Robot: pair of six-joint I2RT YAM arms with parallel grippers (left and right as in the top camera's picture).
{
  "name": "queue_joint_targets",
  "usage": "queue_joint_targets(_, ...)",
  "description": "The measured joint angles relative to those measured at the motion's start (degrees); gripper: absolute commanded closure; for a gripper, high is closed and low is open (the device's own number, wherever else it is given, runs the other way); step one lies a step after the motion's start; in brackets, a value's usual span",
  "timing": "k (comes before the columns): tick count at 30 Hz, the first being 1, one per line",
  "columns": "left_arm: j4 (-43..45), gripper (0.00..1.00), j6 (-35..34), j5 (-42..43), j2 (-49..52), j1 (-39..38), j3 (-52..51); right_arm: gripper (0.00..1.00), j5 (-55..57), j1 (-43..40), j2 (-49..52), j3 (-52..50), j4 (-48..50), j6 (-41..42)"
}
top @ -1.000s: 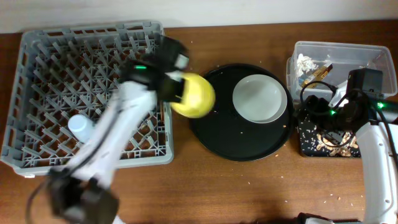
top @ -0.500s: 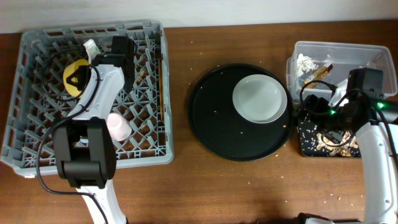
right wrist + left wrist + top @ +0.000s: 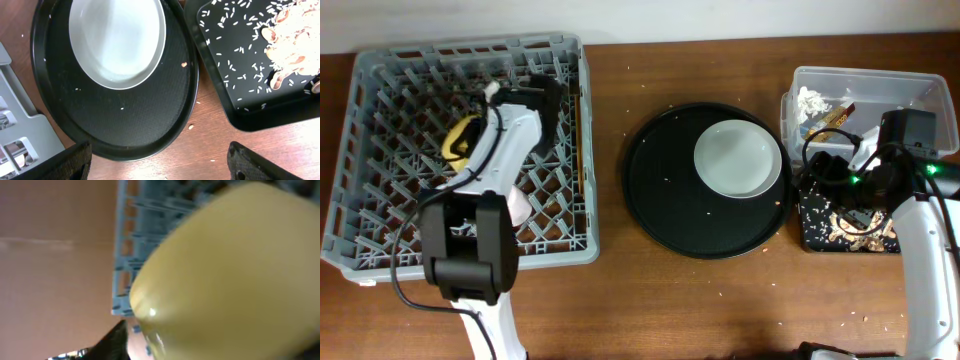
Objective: Sort waste into correct bins and load items into the dishwasher rack
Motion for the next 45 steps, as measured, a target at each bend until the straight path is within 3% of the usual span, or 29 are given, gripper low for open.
queue_joint_targets(3, -8.6, 0.39, -0.8, 11.8, -1.1, -5.8, 6.1, 0.12, 0.0, 0.0, 0.0, 0.0, 0.0, 0.0)
queue_joint_targets(5, -7.3, 0.39, -0.6, 27.1, -4.1, -10.6, 15.7, 0.12, 0.0, 0.0, 0.0, 0.0, -0.1, 0.0)
queue_joint_targets(8, 11.8, 0.35, 4.3, 53.3, -6.6, -17.0, 17.3, 0.13, 0.0, 0.0, 0.0, 0.0, -0.2, 0.0)
queue_joint_targets(11, 24.3, 0.40, 3.3, 67.5, -0.5, -21.9, 14.3, 0.12, 0.0, 0.0, 0.0, 0.0, 0.0, 0.0)
queue_joint_targets(15, 27.4, 0.48, 0.9, 73.7, 13.8, -25.2, 13.1, 0.12, 0.0, 0.0, 0.0, 0.0, -0.1, 0.0)
queue_joint_targets(16, 27.7, 0.57, 0.2, 74.2, 15.9, -26.1, 12.6, 0.12, 0.0, 0.0, 0.0, 0.0, 0.0, 0.0)
queue_joint_targets(17, 28.5, 0.75, -0.1, 74.7, 15.9, -26.9, 12.6, 0.12, 0.0, 0.0, 0.0, 0.0, -0.1, 0.0)
queue_joint_targets(19, 28.4, 1.00, -0.5, 74.3, 16.4, -27.8, 12.6, 0.12, 0.0, 0.0, 0.0, 0.0, 0.0, 0.0)
queue_joint_targets(22, 26.3, 1.00, -1.0, 74.8, 16.7, -27.9, 13.6, 0.12, 0.0, 0.0, 0.0, 0.0, -0.1, 0.0)
queue_joint_targets(25, 8.6, 1.00, -0.9, 73.2, 16.3, -21.4, 22.8, 0.12, 0.0, 0.0, 0.0, 0.0, -0.1, 0.0)
queue_joint_targets(27, 0.6, 1.00, 1.6, 68.6, 9.8, -13.7, 26.4, 0.12, 0.0, 0.0, 0.0, 0.0, -0.1, 0.0)
queue_joint_targets(30, -10.9, 1.00, 5.3, 47.8, -8.6, -7.3, 29.2, 0.12, 0.0, 0.0, 0.0, 0.0, 0.0, 0.0)
queue_joint_targets(33, -18.6, 1.00, 5.3, 19.3, -11.7, -7.6, 29.2, 0.12, 0.0, 0.0, 0.0, 0.0, -0.1, 0.0)
queue_joint_targets(34, -18.4, 1.00, 2.8, 11.8, -11.3, -7.6, 26.5, 0.12, 0.0, 0.0, 0.0, 0.0, 0.0, 0.0)
queue_joint_targets(36, -14.5, 1.00, -0.2, 5.6, -11.6, -7.6, 19.3, 0.12, 0.0, 0.0, 0.0, 0.0, 0.0, 0.0)
queue_joint_targets(38, -12.7, 1.00, -2.4, 1.0, -10.6, -7.6, 13.7, 0.12, 0.0, 0.0, 0.0, 0.0, -0.1, 0.0)
queue_joint_targets(41, -2.8, 0.99, -4.4, -3.3, -10.6, -7.6, 4.1, 0.12, 0.0, 0.0, 0.0, 0.0, -0.1, 0.0)
queue_joint_targets(42, 0.3, 0.87, -4.7, -4.0, -10.6, -7.6, 1.6, 0.12, 0.0, 0.0, 0.0, 0.0, -0.1, 0.0)
queue_joint_targets(43, 1.6, 0.54, -4.6, -4.1, -10.6, -7.6, -0.2, 0.12, 0.0, 0.0, 0.0, 0.0, 0.0, 0.0)
queue_joint_targets(44, 1.7, 0.01, -5.0, -4.2, -10.6, -7.6, -1.7, 0.16, 0.0, 0.0, 0.0, 0.0, -0.1, 0.0)
queue_joint_targets(45, 2.0, 0.01, -5.0, -4.1, -10.6, -7.6, -1.8, 0.19, 0.0, 0.0, 0.0, 0.0, -0.1, 0.0)
